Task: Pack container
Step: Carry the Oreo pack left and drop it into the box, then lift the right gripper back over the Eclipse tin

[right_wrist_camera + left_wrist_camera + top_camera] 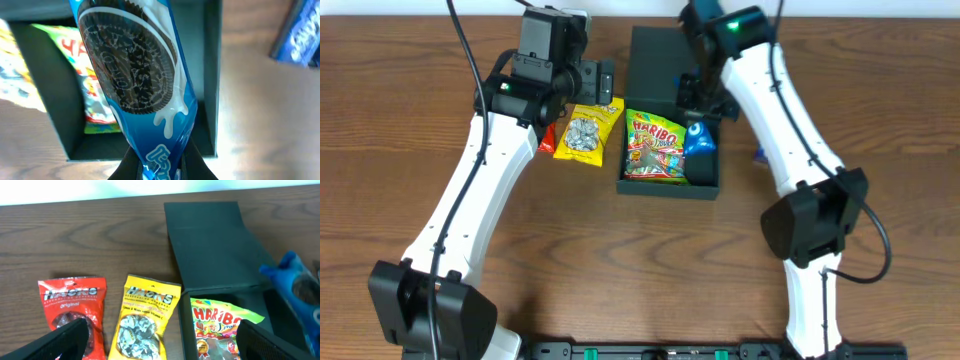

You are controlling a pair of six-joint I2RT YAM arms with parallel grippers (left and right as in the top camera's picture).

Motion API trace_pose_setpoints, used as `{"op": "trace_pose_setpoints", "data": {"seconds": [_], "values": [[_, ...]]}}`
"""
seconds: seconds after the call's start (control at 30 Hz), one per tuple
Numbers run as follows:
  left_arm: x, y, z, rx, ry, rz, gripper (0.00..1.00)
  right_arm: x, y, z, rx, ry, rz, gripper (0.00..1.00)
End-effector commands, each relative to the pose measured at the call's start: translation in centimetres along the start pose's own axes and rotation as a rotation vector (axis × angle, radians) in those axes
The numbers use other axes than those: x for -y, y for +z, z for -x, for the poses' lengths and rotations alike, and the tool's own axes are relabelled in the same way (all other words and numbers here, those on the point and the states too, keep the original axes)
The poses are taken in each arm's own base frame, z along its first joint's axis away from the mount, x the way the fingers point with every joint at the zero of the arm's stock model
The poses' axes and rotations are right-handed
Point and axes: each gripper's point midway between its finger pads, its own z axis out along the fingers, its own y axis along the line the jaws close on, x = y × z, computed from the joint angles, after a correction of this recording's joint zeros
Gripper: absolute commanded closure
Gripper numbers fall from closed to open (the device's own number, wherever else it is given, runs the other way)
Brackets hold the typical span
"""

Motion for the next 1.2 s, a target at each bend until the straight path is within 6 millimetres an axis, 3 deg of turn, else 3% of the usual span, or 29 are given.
{"op": "trace_pose_setpoints", "data": {"seconds": [0.0, 0.13, 0.37, 0.57, 0.87, 0.9, 0.93, 1.0, 1.17], "values": [[-1.5, 0.1, 0.0, 0.002, 0.003, 0.036, 0.05, 0.6, -0.9, -0.6, 0.076, 0.092, -0.098, 0.98], [-2.2, 0.1, 0.1, 0.004, -0.007, 0.046, 0.05, 0.6, -0.2, -1.4, 0.064, 0.125, -0.133, 0.98], [-2.4, 0.0, 0.2, 0.004, -0.013, 0.044, 0.05, 2.4, 3.3, -2.0, 0.035, 0.134, -0.228, 0.98], [-2.4, 0.0, 0.2, 0.004, -0.013, 0.044, 0.05, 2.0, 3.8, -0.6, 0.087, 0.064, -0.218, 0.98], [-2.4, 0.0, 0.2, 0.004, -0.013, 0.044, 0.05, 3.1, 4.5, -0.8, 0.079, -0.012, -0.278, 0.98], [-2.4, 0.1, 0.2, 0.004, -0.013, 0.044, 0.05, 3.2, 4.7, -1.0, 0.072, -0.013, -0.282, 0.94], [-2.4, 0.0, 0.2, 0.004, -0.013, 0.044, 0.05, 3.3, 4.8, -1.1, 0.066, -0.014, -0.287, 0.80], [-2.4, 0.0, 0.2, 0.004, -0.013, 0.044, 0.05, 3.4, 5.0, -1.3, 0.056, -0.015, -0.291, 0.36], [-2.4, 0.0, 0.2, 0.004, -0.012, 0.044, 0.05, 3.6, 4.7, -1.5, 0.049, -0.016, -0.297, 0.16]]}}
